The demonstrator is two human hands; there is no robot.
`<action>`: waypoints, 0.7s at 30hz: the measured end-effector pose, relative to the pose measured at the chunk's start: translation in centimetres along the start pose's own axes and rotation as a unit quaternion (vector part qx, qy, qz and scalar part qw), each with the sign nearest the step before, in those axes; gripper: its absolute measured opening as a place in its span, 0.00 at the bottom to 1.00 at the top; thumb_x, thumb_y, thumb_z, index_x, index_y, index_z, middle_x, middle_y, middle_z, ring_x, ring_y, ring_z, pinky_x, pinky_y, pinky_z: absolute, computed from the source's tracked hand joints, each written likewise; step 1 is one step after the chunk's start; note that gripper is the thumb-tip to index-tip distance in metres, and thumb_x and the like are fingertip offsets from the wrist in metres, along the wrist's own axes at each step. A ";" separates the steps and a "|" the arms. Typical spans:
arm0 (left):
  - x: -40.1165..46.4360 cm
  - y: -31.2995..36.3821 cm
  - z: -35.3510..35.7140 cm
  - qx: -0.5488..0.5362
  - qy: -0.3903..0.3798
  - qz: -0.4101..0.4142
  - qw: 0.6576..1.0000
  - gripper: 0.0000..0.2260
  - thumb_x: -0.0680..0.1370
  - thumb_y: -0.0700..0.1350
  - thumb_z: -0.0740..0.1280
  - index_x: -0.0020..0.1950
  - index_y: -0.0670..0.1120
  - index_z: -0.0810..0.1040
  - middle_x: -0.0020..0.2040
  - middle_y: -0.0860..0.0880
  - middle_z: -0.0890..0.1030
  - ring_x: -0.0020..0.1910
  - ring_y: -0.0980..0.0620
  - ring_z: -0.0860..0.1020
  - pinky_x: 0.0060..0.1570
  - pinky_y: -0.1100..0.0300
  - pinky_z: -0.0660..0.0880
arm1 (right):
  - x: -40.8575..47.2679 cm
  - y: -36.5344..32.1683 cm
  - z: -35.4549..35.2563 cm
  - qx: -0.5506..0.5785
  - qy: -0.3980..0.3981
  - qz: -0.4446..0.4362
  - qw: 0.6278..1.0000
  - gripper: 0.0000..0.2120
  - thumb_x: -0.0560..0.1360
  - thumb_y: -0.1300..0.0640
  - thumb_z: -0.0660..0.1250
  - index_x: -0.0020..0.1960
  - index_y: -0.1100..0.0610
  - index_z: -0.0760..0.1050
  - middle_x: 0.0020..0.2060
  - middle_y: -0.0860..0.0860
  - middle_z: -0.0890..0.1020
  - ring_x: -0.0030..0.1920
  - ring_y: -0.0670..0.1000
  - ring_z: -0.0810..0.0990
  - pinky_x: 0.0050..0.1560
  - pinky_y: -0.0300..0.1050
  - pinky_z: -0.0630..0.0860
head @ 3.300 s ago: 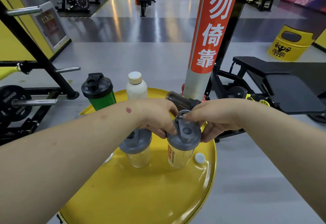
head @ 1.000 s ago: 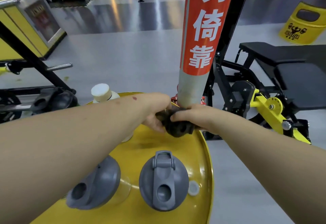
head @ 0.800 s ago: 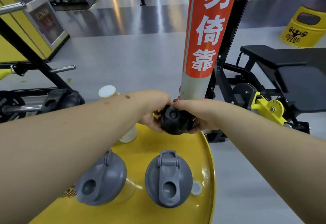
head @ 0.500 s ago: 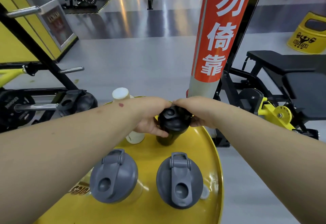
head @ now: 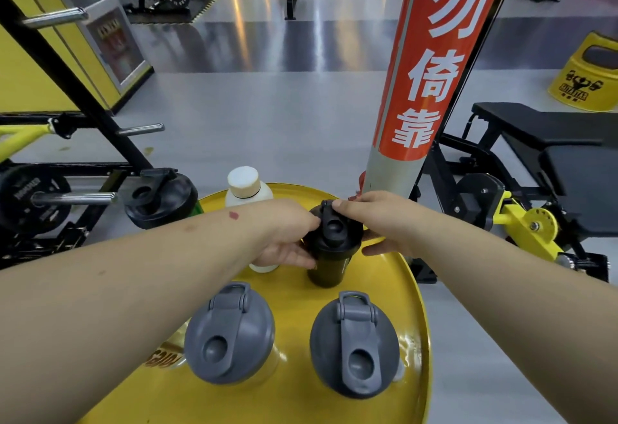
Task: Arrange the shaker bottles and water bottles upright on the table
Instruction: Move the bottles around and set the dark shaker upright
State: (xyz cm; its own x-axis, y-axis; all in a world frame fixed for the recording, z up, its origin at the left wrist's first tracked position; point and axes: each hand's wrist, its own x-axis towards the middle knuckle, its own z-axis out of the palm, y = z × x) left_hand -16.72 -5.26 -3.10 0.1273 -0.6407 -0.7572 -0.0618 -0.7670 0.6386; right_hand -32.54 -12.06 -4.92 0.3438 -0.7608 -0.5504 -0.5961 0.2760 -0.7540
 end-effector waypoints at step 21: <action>-1.7 -0.4 -0.7 -0.035 0.017 0.047 0.998 0.19 0.84 0.40 0.62 0.75 0.38 0.67 0.73 0.36 0.72 0.63 0.36 0.80 0.56 0.50 0.81 | -1.2 -1.4 1.1 -0.018 0.041 -0.026 0.999 0.19 0.81 0.49 0.70 0.69 0.55 0.76 0.67 0.56 0.81 0.68 0.58 0.78 0.70 0.56 0.76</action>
State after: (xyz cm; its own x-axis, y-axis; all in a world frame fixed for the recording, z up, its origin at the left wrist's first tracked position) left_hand -16.22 -3.87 -1.97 0.1583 -0.7072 -0.6891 -0.0068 -0.6987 0.7154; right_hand -31.34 -10.93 -3.65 0.3153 -0.8194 -0.4787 -0.6057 0.2145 -0.7662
